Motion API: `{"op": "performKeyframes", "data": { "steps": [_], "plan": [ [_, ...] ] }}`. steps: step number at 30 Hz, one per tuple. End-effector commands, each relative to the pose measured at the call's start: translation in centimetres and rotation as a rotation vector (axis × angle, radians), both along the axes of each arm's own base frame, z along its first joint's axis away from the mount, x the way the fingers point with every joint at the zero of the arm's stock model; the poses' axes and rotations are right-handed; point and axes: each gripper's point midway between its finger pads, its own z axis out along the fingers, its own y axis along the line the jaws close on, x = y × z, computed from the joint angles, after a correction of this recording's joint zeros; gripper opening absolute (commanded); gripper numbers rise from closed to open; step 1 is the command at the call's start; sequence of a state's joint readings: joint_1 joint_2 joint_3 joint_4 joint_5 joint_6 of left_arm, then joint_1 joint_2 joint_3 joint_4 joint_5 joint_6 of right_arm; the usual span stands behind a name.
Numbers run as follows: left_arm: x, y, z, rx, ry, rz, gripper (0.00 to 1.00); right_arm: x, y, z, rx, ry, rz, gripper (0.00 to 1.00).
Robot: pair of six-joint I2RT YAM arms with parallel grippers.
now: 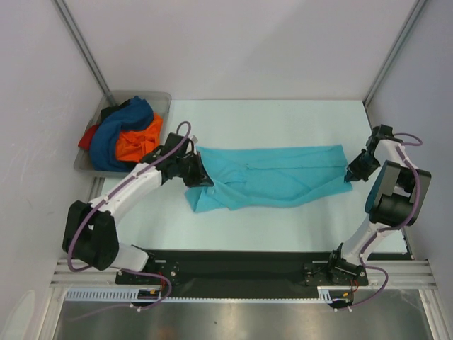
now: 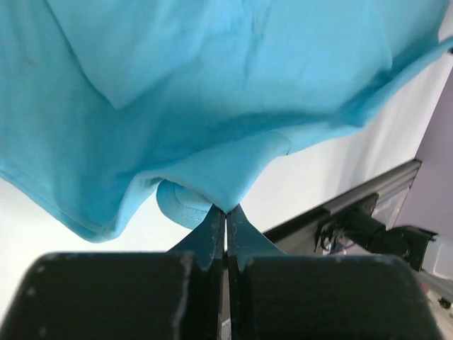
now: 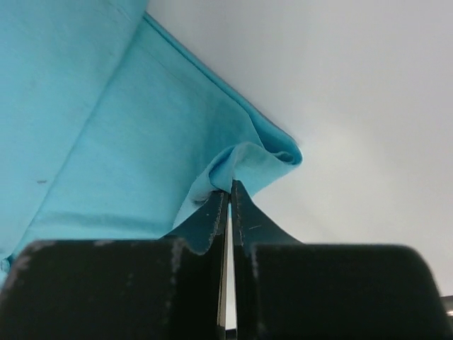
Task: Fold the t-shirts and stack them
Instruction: Fold the tshirt
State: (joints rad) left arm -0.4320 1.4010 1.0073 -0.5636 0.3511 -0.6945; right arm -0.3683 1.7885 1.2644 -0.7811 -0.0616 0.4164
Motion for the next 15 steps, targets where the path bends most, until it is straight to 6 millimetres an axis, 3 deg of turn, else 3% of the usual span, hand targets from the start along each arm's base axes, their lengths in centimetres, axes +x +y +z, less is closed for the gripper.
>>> {"op": "performKeyframes", "data": {
  "steps": [1,5,15],
  "plan": [
    [2.0,1.0,1.1,0.010,-0.046,0.011,0.00,1.1,-0.9,0.9,-0.021,-0.017,0.023,0.04],
    [4.3,2.1,0.9,0.013,-0.048,0.035,0.00,1.3,-0.7,0.4,-0.001,-0.004,0.038,0.06],
    [7.9,2.4,0.0,-0.016,-0.016,0.059,0.00,2.2,-0.6,-0.5,0.025,0.017,0.042,0.06]
  ]
}}
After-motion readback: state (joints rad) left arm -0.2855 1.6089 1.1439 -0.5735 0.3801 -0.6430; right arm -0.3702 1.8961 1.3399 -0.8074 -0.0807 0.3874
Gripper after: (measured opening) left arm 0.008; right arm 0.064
